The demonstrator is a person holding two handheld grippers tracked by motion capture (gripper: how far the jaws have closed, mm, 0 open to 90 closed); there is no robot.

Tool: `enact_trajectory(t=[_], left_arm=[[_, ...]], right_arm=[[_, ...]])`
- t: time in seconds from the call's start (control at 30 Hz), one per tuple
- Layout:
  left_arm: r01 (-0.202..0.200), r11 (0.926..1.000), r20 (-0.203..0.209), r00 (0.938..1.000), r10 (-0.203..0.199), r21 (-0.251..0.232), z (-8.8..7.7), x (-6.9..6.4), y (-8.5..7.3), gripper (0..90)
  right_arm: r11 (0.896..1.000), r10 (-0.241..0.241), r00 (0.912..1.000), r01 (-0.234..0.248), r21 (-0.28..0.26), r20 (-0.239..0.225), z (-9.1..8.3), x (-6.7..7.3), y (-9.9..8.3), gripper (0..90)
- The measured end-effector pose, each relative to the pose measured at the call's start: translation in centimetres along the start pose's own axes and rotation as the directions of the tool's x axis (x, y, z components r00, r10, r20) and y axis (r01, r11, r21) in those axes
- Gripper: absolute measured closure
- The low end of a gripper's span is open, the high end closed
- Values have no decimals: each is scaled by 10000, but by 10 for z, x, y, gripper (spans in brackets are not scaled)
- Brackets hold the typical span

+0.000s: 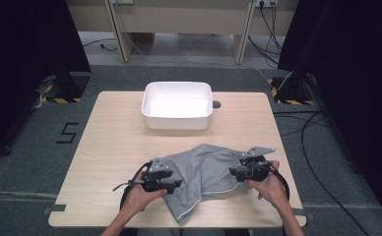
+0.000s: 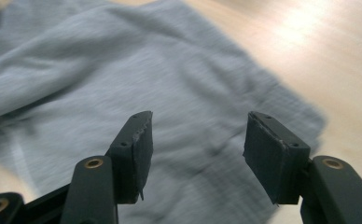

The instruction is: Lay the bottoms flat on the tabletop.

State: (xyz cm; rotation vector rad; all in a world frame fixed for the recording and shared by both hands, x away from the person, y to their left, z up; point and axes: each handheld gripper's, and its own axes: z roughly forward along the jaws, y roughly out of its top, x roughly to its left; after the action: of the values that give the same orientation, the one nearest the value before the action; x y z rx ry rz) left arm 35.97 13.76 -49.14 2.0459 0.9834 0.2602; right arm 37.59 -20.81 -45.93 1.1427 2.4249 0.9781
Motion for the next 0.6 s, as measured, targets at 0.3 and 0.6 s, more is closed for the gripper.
enact_trajectory(t=[0.3, 0.6], left_arm=[[-200, 9995, -984, 9949, 224, 259, 10, 28, -14, 465], [-645, 9973, -1201, 9904, 684, 356, -5, 20, -30, 466]], right_arm=[[9995, -187, 9998, 187, 258, 18, 13, 14, -28, 495], [9971, -6, 9924, -88, 760, 1233, 30, -27, -7, 502]])
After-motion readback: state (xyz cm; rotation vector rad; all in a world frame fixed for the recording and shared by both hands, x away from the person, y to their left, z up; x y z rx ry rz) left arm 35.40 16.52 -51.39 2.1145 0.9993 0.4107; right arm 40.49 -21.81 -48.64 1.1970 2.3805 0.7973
